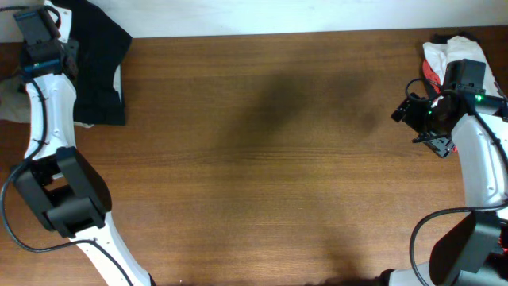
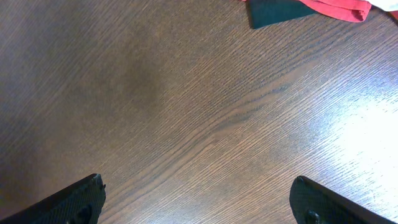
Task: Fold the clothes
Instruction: 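Lower the shorts onto the khaki garment and open the left gripper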
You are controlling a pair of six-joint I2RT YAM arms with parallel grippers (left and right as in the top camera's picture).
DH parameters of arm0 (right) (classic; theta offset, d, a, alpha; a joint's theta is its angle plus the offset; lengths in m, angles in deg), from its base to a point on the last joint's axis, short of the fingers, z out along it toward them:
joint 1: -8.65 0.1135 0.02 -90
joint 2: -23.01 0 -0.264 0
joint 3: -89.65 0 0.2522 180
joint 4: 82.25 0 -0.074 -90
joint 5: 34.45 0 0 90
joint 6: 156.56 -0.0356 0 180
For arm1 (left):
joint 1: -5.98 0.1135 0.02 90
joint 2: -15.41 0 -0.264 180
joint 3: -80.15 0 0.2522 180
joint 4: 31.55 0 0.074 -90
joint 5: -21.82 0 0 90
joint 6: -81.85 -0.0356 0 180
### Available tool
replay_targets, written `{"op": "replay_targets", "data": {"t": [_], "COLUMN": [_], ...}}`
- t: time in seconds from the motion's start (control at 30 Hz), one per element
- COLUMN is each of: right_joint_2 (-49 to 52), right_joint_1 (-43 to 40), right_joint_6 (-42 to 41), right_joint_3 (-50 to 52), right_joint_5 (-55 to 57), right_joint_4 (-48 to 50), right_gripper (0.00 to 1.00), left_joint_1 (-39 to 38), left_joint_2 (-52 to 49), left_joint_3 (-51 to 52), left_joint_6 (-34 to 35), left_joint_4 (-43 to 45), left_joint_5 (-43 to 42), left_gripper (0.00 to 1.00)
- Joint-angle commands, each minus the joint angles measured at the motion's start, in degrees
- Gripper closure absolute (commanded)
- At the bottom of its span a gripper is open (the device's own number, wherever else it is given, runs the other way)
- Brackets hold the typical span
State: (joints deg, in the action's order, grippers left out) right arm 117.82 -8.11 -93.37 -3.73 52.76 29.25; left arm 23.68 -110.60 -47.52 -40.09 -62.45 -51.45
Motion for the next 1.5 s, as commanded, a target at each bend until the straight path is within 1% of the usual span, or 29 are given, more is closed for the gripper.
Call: {"op": "replay_targets", "data": {"t": [0.0,0.07,0.1,0.23,0.27,0.3,0.33,0.37,0.4,0.43,0.5,0.57,0.6,0.67,0.7,0.73,0.8,0.87,0.9,1.0,1.03,1.1,1.13,1.17,1.2,1.23,1.3,1.37,1.47], "right_joint_2": [0.09,0.09,0.09,0.09,0.09,0.09,0.09,0.09,0.09,0.09,0.09,0.09,0.09,0.09,0.09,0.09,0.09,0.09,0.09,0.09,0.09,0.09,0.07,0.07,0.07,0.07,-0.09,-2.23,-8.31], "right_joint_1": [-0.15,-0.15,-0.15,-0.15,-0.15,-0.15,-0.15,-0.15,-0.15,-0.15,-0.15,-0.15,-0.15,-0.15,-0.15,-0.15,-0.15,-0.15,-0.15,-0.15,-0.15,-0.13,-0.15,-0.15,-0.13,-0.09,0.04,0.35,0.28], "right_joint_6": [-0.28,-0.28,-0.28,-0.28,-0.28,-0.28,-0.28,-0.28,-0.28,-0.28,-0.28,-0.28,-0.28,-0.28,-0.28,-0.28,-0.26,1.22,1.22,1.25,0.04,-1.62,-1.60,-1.75,-3.10,-5.11,-5.16,-4.57,0.87], "right_joint_3": [-0.55,-0.55,-0.55,-0.55,-0.55,-0.55,-0.55,-0.55,-0.55,-0.55,-0.55,-0.55,-0.55,-0.55,-0.55,-0.55,-0.55,-0.55,-0.55,-0.55,-0.55,-0.55,-0.55,-0.55,-0.55,-0.55,-0.55,-0.55,-0.55], "right_joint_5": [0.96,0.96,0.96,0.96,0.96,0.96,0.94,0.96,0.94,0.94,0.94,0.94,0.94,0.96,0.96,0.96,1.14,8.13,9.77,9.70,8.98,3.21,-3.28,-12.07,-16.33,-23.12,-31.08,-32.50,-32.37], "right_joint_4": [0.15,0.15,0.15,0.15,0.15,0.15,0.15,0.15,0.15,0.15,0.15,0.15,0.15,0.15,0.15,0.15,0.17,2.03,2.64,2.69,3.39,4.50,3.56,3.52,3.78,4.02,3.34,-1.29,-4.61], "right_gripper": [0.01,0.01,0.01,0.01,0.01,0.01,0.01,0.01,0.01,0.01,0.01,0.01,0.01,0.01,0.01,0.01,0.01,0.01,0.01,0.01,0.01,0.01,0.01,0.01,0.01,0.01,0.01,0.01,0.01], "left_joint_1": [2.21,3.19,3.63,5.53,6.12,6.64,7.26,7.69,8.00,8.15,7.50,6.03,5.14,2.60,1.55,0.11,-2.36,-5.05,-6.34,-10.82,-12.66,-14.47,-15.63,-16.96,-17.66,-18.27,-18.82,-18.93,-18.93], "left_joint_2": [-0.13,-1.14,-1.97,-6.64,-8.04,-9.27,-10.27,-10.91,-10.93,-10.88,-9.60,-7.48,-6.01,-1.55,0.17,2.25,5.40,8.28,9.53,12.48,12.70,12.57,12.57,12.57,12.57,12.57,12.57,12.57,12.57], "left_joint_3": [-2.23,-2.23,-2.23,-2.23,-2.23,-2.23,-2.23,-2.23,-2.23,-2.25,-2.29,-2.29,-2.29,-2.29,-2.29,-2.29,-2.29,-2.29,-2.29,-2.29,-2.29,-2.27,-2.27,-2.27,-2.27,-2.27,-2.27,-2.27,-2.27], "left_joint_6": [-1.11,-1.11,-1.14,-1.11,-1.11,-1.11,-1.11,-1.09,-1.09,-1.09,-0.70,2.45,5.66,17.99,21.92,25.09,28.48,28.96,28.96,28.94,28.96,28.94,28.94,28.94,28.94,28.94,28.94,28.94,28.94], "left_joint_4": [3.41,4.70,4.96,8.11,9.11,9.66,10.12,10.29,10.23,10.27,10.03,8.83,7.72,3.13,0.50,-3.28,-9.97,-16.76,-19.58,-27.10,-29.35,-31.32,-32.28,-32.46,-32.46,-32.46,-32.46,-32.48,-32.46], "left_joint_5": [-2.89,-3.89,-3.87,-3.85,-3.82,-3.85,-3.82,-3.45,-3.17,-3.17,-1.22,-0.39,-0.42,-0.46,-0.50,-1.03,-3.32,-6.75,-7.91,-12.48,-13.09,-13.57,-13.60,-13.57,-13.57,-13.57,-13.57,-13.55,-13.57], "left_gripper": [0.99,0.99,0.96,0.95,0.85,0.63,0.57,0.44,0.06,0.01,0.01,0.01,0.01,0.01,0.01,0.01,0.01,0.01,0.01,0.01,0.01,0.01,0.01,0.01,0.01,0.01,0.01,0.01,0.01]}}
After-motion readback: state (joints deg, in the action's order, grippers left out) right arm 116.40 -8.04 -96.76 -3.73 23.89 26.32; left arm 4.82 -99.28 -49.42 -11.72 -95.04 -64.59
